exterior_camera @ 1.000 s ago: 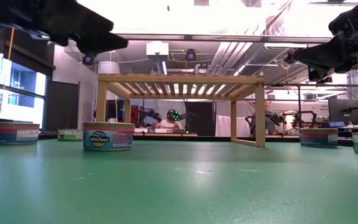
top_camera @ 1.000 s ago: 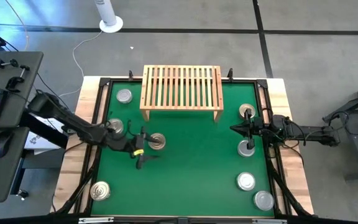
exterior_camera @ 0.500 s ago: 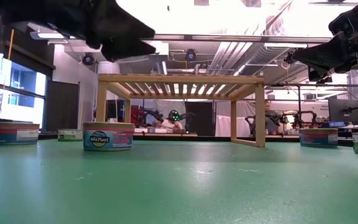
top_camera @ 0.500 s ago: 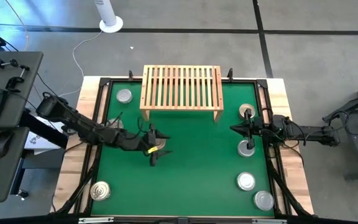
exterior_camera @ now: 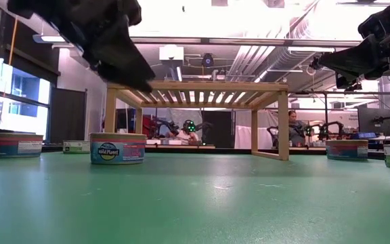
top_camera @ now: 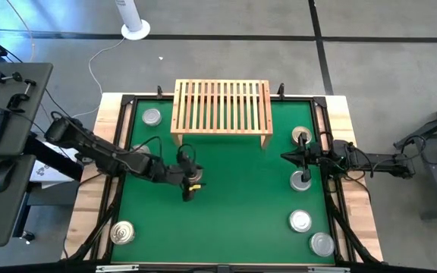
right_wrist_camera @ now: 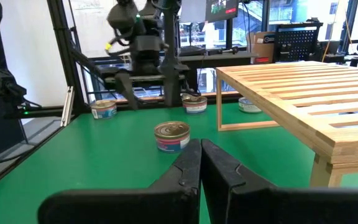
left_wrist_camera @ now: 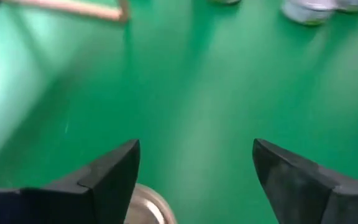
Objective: Stack canned seafood by type on shelf
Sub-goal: Put the center blue tuna can on the shelf
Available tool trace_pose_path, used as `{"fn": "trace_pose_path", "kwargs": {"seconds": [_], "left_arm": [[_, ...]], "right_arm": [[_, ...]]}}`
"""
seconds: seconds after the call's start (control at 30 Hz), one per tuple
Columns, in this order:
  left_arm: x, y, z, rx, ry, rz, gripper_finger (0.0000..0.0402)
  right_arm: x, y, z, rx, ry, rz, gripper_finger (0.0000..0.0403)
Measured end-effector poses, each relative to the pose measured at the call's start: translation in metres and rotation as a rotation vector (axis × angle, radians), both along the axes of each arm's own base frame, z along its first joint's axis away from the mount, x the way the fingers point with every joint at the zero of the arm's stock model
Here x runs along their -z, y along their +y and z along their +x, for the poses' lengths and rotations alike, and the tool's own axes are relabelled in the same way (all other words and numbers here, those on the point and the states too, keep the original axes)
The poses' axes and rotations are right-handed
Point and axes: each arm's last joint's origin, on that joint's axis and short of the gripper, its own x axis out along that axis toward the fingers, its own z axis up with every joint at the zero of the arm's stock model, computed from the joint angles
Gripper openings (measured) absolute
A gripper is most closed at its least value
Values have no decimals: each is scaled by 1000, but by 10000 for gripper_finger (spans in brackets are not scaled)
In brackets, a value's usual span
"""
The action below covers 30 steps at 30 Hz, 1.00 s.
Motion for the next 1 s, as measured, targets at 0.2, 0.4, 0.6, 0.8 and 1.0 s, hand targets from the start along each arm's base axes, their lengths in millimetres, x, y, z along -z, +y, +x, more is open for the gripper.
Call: {"fn": "trace_pose_path", "kwargs": {"seconds": [0.2,0.4,0.6,0.8,1.0], "left_arm": [[5,12,-1,-32,63,-66,351],[12,15,-9,-17,178,-11,364],[19,7,-20,67,311,70,365],[35,-1,-41,-2,397,62,365],[60,-10,-60,-122,280,150,365]], "right_arm": [[0,0,0,0,0,0,0],[0,0,0,0,0,0,0],[0,0,0,0,0,0,0],[0,0,0,0,0,0,0],[0,0,0,0,0,0,0]]}}
